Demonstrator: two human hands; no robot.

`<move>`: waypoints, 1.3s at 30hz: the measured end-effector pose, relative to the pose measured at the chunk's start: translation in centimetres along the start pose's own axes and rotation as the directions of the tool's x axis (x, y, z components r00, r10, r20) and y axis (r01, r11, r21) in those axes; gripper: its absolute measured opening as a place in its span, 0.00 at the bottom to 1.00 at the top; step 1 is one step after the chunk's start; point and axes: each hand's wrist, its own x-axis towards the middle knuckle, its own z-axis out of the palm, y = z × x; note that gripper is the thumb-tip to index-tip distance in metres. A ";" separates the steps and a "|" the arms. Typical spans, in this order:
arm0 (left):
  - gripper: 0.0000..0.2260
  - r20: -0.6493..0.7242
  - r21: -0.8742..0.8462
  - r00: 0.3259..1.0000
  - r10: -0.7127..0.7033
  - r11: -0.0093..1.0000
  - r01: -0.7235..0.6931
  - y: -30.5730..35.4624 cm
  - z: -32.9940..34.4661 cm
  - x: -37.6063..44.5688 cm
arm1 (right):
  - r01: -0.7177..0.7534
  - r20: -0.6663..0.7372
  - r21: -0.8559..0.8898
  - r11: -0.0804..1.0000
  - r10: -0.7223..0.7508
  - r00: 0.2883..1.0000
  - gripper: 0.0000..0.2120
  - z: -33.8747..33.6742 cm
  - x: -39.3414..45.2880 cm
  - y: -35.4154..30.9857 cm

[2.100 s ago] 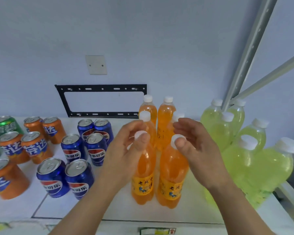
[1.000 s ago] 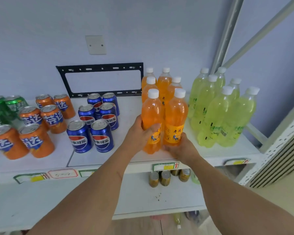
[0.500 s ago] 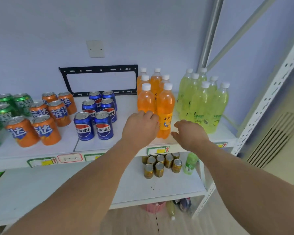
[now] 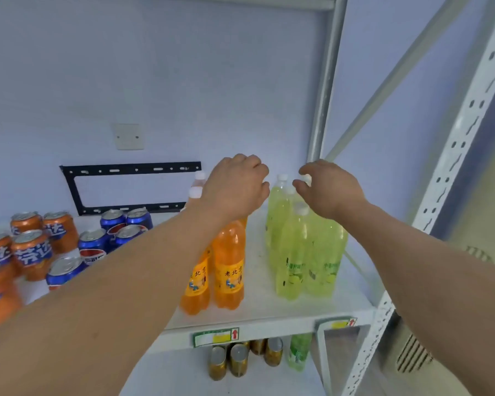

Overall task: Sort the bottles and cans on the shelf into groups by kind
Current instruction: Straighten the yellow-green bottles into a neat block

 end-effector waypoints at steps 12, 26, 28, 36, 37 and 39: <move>0.25 0.604 -0.237 0.751 -0.267 0.840 0.488 -0.1 10.0 13.2 | -0.284 0.337 0.257 0.924 0.190 0.922 0.27 7.1 12.9 10.0; 0.22 0.749 -0.183 0.651 -0.124 0.906 0.383 0.1 14.8 17.0 | -0.138 0.529 0.099 0.985 0.065 0.846 0.18 10.7 17.6 10.4; 0.21 0.718 -0.150 0.682 -0.135 0.928 0.342 0.5 15.0 17.1 | -0.128 0.525 0.123 0.984 0.045 0.850 0.18 10.4 17.5 10.5; 0.18 0.754 -0.130 0.640 -0.150 0.920 0.368 1.0 15.2 18.1 | -0.197 0.570 0.251 0.948 0.020 0.821 0.18 10.0 17.7 10.8; 0.17 0.755 -0.132 0.637 -0.156 0.915 0.381 0.9 15.4 18.0 | -0.202 0.575 0.254 0.946 0.020 0.818 0.18 9.9 17.7 10.8; 0.17 0.761 -0.127 0.626 -0.173 0.906 0.404 0.8 15.4 17.7 | -0.205 0.582 0.249 0.947 0.023 0.813 0.20 9.6 17.5 10.8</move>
